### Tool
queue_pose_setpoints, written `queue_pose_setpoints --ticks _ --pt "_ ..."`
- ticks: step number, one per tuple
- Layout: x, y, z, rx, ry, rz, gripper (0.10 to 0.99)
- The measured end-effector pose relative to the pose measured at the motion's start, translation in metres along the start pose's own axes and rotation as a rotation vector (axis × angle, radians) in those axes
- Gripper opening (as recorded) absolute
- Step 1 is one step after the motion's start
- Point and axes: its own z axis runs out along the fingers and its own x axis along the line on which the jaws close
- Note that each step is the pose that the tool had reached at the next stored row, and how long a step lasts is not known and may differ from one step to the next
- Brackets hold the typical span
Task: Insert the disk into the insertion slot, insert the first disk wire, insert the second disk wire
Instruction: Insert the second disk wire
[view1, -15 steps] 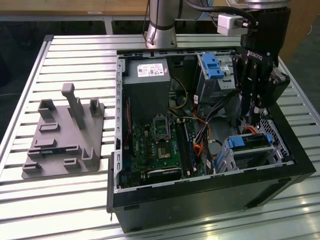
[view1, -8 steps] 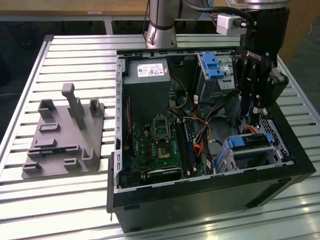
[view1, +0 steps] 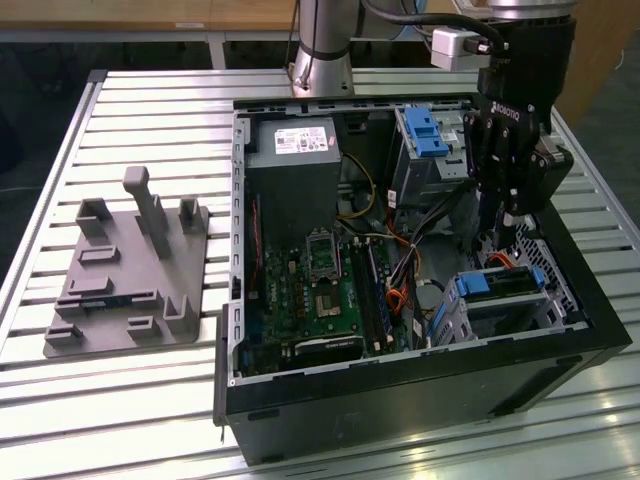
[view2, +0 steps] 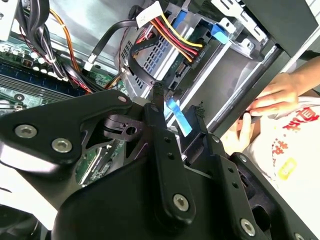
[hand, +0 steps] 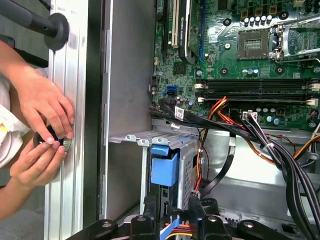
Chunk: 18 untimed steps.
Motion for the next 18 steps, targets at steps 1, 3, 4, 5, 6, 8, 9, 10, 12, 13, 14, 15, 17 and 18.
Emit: queue_pose_setpoints --ticks 1,3,4,5,6,8,9,10,12,13,14,15,17,18 --pt "-0.0004 0.0000 0.0002 0.000 0.0038 0.000 0.396" --pt "-0.0012 0.0000 0.0004 -0.001 0.0110 -0.001 0.396" --pt "-0.0016 0.0000 0.0004 -0.001 0.0132 -0.001 0.396" --pt "-0.0020 -0.0001 0.0005 -0.001 0.0142 -0.002 0.396" --pt "-0.0025 -0.0001 0.0004 -0.001 0.0153 -0.002 0.396" --pt "-0.0038 -0.0002 0.0004 0.000 0.0171 -0.003 0.380" --pt "-0.0043 -0.0002 0.0004 0.000 0.0179 -0.004 0.306" --pt "-0.0048 -0.0003 0.0006 0.000 0.0186 -0.005 0.306" --pt "-0.0057 -0.0003 0.0011 0.001 0.0205 -0.006 0.306" --pt "-0.0062 -0.0003 0.0012 0.001 0.0218 -0.007 0.306" --pt "-0.0067 -0.0003 0.0014 0.001 0.0230 -0.007 0.306" --pt "-0.0072 -0.0004 0.0014 0.001 0.0244 -0.008 0.306" --pt "-0.0081 -0.0004 0.0016 0.002 0.0268 -0.010 0.306" --pt "-0.0086 -0.0004 0.0017 0.003 0.0278 -0.012 0.306"
